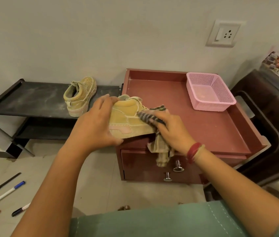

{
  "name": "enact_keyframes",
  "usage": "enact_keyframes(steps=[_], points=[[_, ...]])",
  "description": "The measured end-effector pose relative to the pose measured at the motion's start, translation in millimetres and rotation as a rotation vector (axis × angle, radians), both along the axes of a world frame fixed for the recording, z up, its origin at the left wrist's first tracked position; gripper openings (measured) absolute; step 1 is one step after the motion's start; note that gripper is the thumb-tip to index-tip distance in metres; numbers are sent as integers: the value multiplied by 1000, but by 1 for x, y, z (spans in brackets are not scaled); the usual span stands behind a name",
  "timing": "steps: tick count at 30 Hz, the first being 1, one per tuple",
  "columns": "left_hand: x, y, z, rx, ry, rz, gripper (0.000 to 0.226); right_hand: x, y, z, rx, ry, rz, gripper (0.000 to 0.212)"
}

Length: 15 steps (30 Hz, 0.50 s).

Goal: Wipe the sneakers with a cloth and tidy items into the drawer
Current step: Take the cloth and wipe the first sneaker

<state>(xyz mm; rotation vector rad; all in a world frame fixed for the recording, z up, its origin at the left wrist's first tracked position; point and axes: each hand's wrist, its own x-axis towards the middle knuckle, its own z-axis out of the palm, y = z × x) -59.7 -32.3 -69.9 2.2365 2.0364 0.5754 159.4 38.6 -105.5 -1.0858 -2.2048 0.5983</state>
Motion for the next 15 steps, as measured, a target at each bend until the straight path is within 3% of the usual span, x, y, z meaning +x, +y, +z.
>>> enact_keyframes(steps=[3, 6, 8, 10, 12, 15], points=[[4, -5, -4, 70, 63, -50, 104, 7, 19, -1, -131, -41, -234, 22], [4, -6, -6, 74, 63, -58, 104, -9, -8, 13, -160, 229, -36, 23], [3, -5, -5, 74, 63, -56, 105, -12, -23, 15, -65, 236, 95, 27], [4, -5, -4, 79, 71, -65, 103, -4, -10, 3, 14, 28, -32, 34], [6, -6, -4, 80, 75, -81, 99, 9, 12, -7, -39, -116, -250, 31], [5, -7, -5, 81, 68, -88, 99, 20, 30, -4, -163, 89, -403, 25]])
